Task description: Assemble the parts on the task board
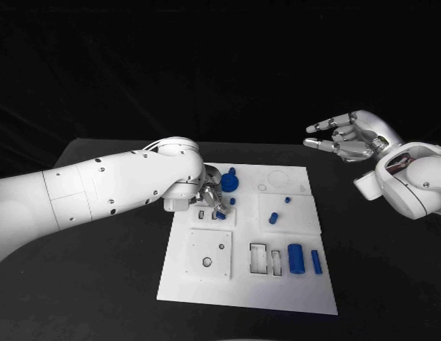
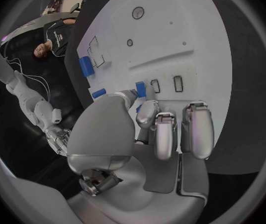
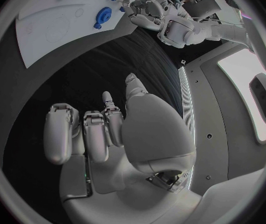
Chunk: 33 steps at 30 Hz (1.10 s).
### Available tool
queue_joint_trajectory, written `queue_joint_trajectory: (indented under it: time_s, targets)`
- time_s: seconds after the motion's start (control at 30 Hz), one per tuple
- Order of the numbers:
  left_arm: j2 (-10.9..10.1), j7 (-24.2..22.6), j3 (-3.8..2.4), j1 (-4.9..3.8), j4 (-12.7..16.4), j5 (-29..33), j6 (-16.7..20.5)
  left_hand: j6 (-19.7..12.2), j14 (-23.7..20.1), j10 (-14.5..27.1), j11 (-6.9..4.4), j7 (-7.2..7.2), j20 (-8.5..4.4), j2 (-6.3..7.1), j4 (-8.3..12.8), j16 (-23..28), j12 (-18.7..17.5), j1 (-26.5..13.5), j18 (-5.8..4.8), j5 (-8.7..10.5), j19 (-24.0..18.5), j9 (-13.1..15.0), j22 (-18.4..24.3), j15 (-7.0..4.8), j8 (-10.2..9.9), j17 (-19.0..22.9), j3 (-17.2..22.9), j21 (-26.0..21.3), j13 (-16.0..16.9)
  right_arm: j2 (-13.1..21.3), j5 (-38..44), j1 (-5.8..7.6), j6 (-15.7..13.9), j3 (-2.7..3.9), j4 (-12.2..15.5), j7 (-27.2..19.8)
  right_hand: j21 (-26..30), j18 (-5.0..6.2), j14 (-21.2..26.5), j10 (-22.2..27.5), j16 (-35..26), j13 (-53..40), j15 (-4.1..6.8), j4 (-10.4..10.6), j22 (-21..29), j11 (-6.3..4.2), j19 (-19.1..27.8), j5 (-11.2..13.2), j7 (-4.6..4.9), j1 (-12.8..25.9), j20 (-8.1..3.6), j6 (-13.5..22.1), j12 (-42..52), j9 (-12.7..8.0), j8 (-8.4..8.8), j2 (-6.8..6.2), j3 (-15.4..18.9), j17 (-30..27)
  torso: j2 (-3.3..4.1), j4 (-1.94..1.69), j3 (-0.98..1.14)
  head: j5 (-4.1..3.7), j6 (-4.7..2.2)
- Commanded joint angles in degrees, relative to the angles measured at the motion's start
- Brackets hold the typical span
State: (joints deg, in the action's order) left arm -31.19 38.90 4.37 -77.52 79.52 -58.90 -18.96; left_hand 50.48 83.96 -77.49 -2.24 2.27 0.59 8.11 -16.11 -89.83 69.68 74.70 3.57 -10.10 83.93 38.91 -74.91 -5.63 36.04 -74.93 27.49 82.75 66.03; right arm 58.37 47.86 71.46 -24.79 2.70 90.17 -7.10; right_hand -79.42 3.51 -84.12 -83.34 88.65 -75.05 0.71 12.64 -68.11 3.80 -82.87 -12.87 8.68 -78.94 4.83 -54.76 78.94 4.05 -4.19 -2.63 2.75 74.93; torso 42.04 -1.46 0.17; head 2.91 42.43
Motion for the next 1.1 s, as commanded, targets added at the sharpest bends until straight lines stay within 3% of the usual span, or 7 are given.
queue_joint_trajectory:
  time_s: [0.03,0.37,0.47,0.67,0.9,1.1]
  targets:
    - [-0.51,-0.55,-0.04,0.08,1.01,1.71,3.19,0.05,6.04,-0.33,0.36,0.14,0.24,0.74,9.99,-0.17,-0.02,-0.54,-1.11,0.27,2.34,0.39,-3.06,0.28,0.34,-15.07,10.61,0.25,0.08,-0.09,0.61,-0.05,0.76,0.0,-0.05,-0.12,0.28,0.71,-5.19,0.35,-0.4,-7.05,0.09,-0.24,0.07,-0.11,0.31,-0.26,0.0,0.03,0.06,-0.5,-0.22,0.01,-0.19,0.49,-0.01,12.33,0.03,-0.04,0.04,-0.08,0.0]
    - [-3.3,-1.26,-0.19,0.44,4.66,1.68,9.76,0.35,6.04,-0.83,0.33,0.16,0.24,1.65,11.37,-0.17,0.38,-1.28,-1.28,0.37,2.63,0.97,-3.99,0.27,0.51,-15.07,12.55,0.78,0.51,-0.16,0.61,-0.09,0.72,-0.01,-0.27,-0.26,0.32,0.72,-5.17,0.39,-0.45,-7.0,0.09,-0.22,0.14,-0.11,0.33,-0.29,0.01,0.1,0.05,-0.52,-0.29,0.01,-0.19,0.52,0.03,12.26,0.05,-0.15,0.08,0.05,-0.08]
    - [-4.66,-1.48,-0.22,0.96,6.18,0.31,12.37,0.46,6.04,-1.01,0.32,0.17,0.24,1.85,11.61,-0.17,0.55,-1.38,-1.33,0.4,2.71,1.06,-4.24,0.27,0.53,-15.07,12.87,0.92,0.7,-0.08,0.61,-0.1,0.69,-0.01,-0.26,-0.3,0.33,0.72,-5.17,0.39,-0.45,-7.0,0.09,-0.2,0.15,-0.11,0.33,-0.3,0.01,0.15,0.05,-0.52,-0.28,0.01,-0.19,0.54,0.06,12.26,0.03,-0.14,0.08,0.08,-0.08]
    - [-7.03,-1.86,-0.24,2.26,8.34,-3.49,17.19,0.72,6.04,-1.36,0.29,0.15,0.22,2.39,12.02,-0.17,0.9,-1.56,-1.45,0.45,2.9,1.15,-4.82,0.25,0.5,-15.07,13.37,1.27,1.06,0.21,0.61,-0.1,0.56,-0.01,-0.17,-0.31,0.34,0.72,-5.16,0.4,-0.48,-6.98,0.09,-0.14,0.16,-0.11,0.34,-0.3,0.01,0.31,0.05,-0.53,-0.31,0.01,-0.2,0.6,0.15,12.22,-0.02,-0.54,0.28,-0.11,-0.07]
    - [-7.87,-1.93,-0.24,3.15,8.81,-6.31,19.53,0.8,6.04,-1.43,0.28,0.13,0.22,2.52,12.09,-0.17,0.95,-1.61,-1.46,0.47,2.93,1.16,-4.92,0.24,0.48,-15.07,13.47,1.33,1.11,0.27,0.59,-0.11,0.52,-0.02,-0.2,-0.37,0.39,0.74,-5.15,0.43,-0.5,-6.94,0.09,-0.09,0.24,-0.11,0.36,-0.27,0.01,0.45,0.05,-0.53,-0.34,0.01,-0.2,0.63,0.24,12.19,-0.08,-0.89,0.3,-0.37,0.03]
    - [-7.92,-1.83,-0.23,3.45,8.95,-7.56,19.43,0.91,6.04,-1.54,0.27,0.12,0.21,2.63,12.17,-0.17,1.05,-1.67,-1.48,0.47,2.96,1.18,-5.02,0.23,0.46,-15.07,13.63,1.39,1.22,0.2,0.54,-0.11,0.6,-0.02,-0.23,-0.42,0.39,0.74,-5.15,0.43,-0.5,-6.94,0.09,-0.09,0.24,-0.11,0.36,-0.27,0.01,0.45,0.05,-0.53,-0.34,0.01,-0.2,0.63,0.24,12.19,-0.08,-0.73,0.3,-0.17,-0.04]
